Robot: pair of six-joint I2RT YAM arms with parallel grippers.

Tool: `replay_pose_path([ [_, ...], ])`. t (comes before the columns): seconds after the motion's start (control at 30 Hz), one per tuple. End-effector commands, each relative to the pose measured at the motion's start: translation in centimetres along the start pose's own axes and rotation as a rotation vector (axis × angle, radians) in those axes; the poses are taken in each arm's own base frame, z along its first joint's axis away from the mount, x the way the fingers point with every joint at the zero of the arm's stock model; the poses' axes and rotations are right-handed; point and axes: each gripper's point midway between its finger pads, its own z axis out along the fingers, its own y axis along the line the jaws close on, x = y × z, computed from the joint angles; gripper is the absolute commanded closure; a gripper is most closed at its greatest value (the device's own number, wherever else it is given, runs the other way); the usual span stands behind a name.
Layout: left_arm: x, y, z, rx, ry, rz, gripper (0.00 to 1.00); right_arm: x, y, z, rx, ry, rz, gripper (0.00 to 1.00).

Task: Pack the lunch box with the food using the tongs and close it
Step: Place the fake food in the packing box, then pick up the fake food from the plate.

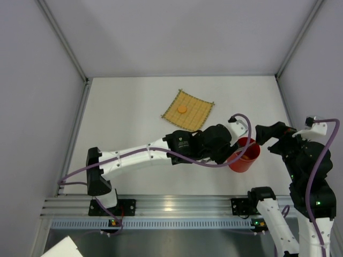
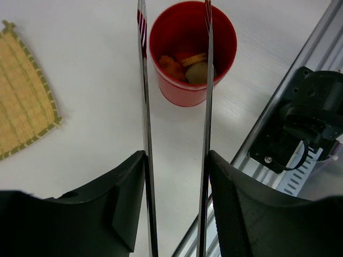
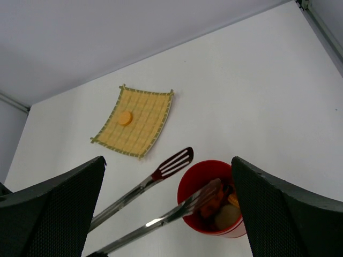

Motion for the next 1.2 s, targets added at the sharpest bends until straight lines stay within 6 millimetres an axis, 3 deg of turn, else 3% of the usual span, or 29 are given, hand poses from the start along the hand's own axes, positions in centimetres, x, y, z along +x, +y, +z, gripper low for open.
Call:
replay_pose_path([
  [0.0,-6.0,2.5,-5.3,-0.108,-0.209,-0.05,0.46,-0.5,-0.2,-0.5,0.009,-0.021,-0.012,0.01],
  [0.1,-6.5,6.8,-8.6,-0.276,-0.251,-0.121,0.45,-0.6,-0.2,-0.5,0.011,-0.025,-0.015,0.01],
  [0.23,-3.7,13.3,-10.2,-0.448,-0.202,-0.249,0.45,-0.5,-0.2,-0.3,0.007,-0.023,-0.009,0.01],
  [0.27,-2.9,16.3,-10.4,-0.504,-0.188,-0.293,0.44,-0.5,0.0,-0.1,0.001,-0.027,-0.004,0.0],
  [0.33,-0.8,18.6,-10.0,-0.53,-0.147,-0.344,0.44,-0.1,0.0,0.3,-0.007,-0.017,0.003,0.01],
  [0.37,-0.2,20.8,-10.1,-0.575,-0.147,-0.377,0.44,0.2,0.0,0.6,-0.009,-0.013,0.007,0.01],
  [0.47,2.0,23.7,-8.9,-0.627,-0.102,-0.418,0.43,0.7,0.1,1.2,-0.016,0.001,0.015,0.01],
  [0.6,3.7,25.5,-6.2,-0.623,-0.057,-0.448,0.43,0.9,0.2,1.9,-0.021,0.008,0.016,0.01],
  [0.9,6.3,29.1,-1.9,-0.619,0.018,-0.512,0.42,1.7,-0.2,2.7,-0.012,0.026,0.008,0.01],
  [1.17,6.5,30.4,1.3,-0.578,0.026,-0.513,0.4,2.0,-0.4,3.0,-0.008,0.034,0.003,0.01],
])
